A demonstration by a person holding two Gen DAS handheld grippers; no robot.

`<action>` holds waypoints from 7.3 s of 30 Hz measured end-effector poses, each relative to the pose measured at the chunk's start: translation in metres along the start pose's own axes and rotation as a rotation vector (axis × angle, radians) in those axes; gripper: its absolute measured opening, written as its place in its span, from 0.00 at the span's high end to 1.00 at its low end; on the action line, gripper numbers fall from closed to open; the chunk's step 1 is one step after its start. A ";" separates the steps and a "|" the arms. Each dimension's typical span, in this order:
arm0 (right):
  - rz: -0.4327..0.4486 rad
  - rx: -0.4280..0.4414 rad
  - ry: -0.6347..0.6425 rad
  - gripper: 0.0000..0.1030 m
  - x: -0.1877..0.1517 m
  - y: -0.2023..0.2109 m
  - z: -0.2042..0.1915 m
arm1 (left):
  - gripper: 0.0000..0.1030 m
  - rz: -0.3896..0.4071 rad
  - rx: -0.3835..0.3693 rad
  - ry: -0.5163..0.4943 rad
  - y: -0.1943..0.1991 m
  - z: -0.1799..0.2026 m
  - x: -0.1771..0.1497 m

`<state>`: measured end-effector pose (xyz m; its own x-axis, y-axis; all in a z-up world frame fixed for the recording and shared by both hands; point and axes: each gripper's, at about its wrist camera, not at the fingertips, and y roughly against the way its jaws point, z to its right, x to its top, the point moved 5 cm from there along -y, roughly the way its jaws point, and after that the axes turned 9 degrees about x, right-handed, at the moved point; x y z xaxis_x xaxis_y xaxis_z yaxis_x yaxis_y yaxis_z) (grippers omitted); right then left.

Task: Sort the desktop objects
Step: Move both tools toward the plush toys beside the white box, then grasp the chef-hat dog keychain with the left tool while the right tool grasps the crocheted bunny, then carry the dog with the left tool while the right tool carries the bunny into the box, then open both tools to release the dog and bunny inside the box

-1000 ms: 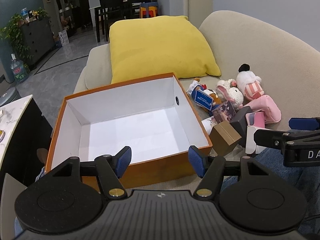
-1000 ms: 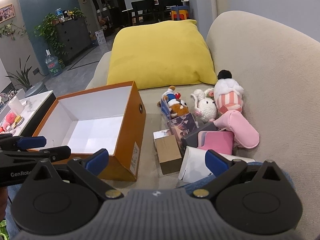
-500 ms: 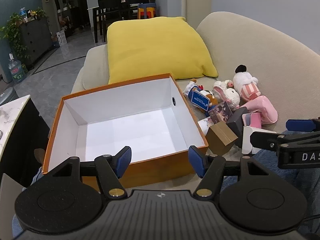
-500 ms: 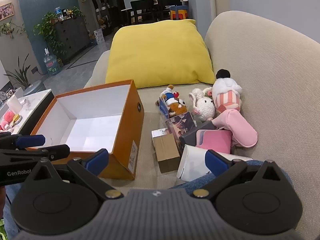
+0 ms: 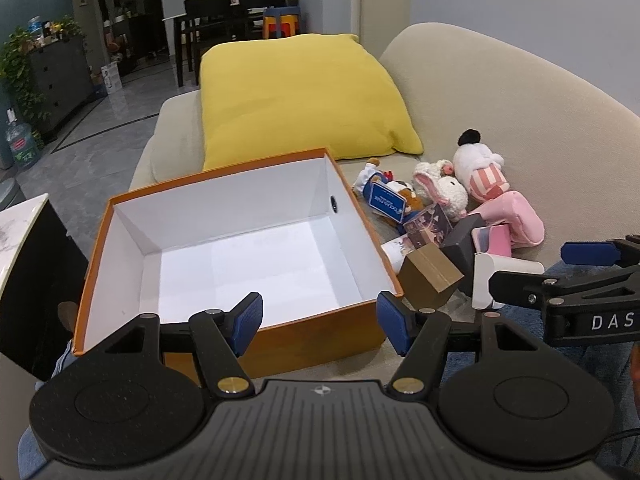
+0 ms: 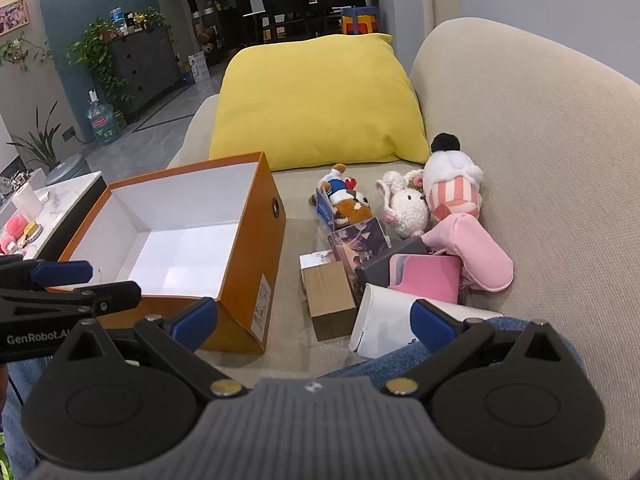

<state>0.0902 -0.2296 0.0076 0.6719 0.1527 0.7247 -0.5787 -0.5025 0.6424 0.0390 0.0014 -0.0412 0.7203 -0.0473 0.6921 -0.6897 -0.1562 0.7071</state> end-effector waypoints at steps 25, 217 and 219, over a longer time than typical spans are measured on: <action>-0.245 0.007 0.217 0.49 0.096 -0.117 0.078 | 0.28 -0.216 -0.235 0.002 -0.141 0.073 0.141; -0.465 0.367 -0.237 0.38 0.059 -0.264 -0.101 | 0.72 -0.061 0.129 -0.003 -0.116 -0.192 0.029; -0.463 0.355 -0.199 0.39 0.060 -0.260 -0.099 | 0.72 -0.060 0.124 0.012 -0.111 -0.197 0.026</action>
<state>0.2350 -0.0054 -0.0911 0.9097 0.2785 0.3079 -0.0396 -0.6800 0.7321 0.1201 0.2115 -0.0733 0.7587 -0.0223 0.6510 -0.6301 -0.2789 0.7247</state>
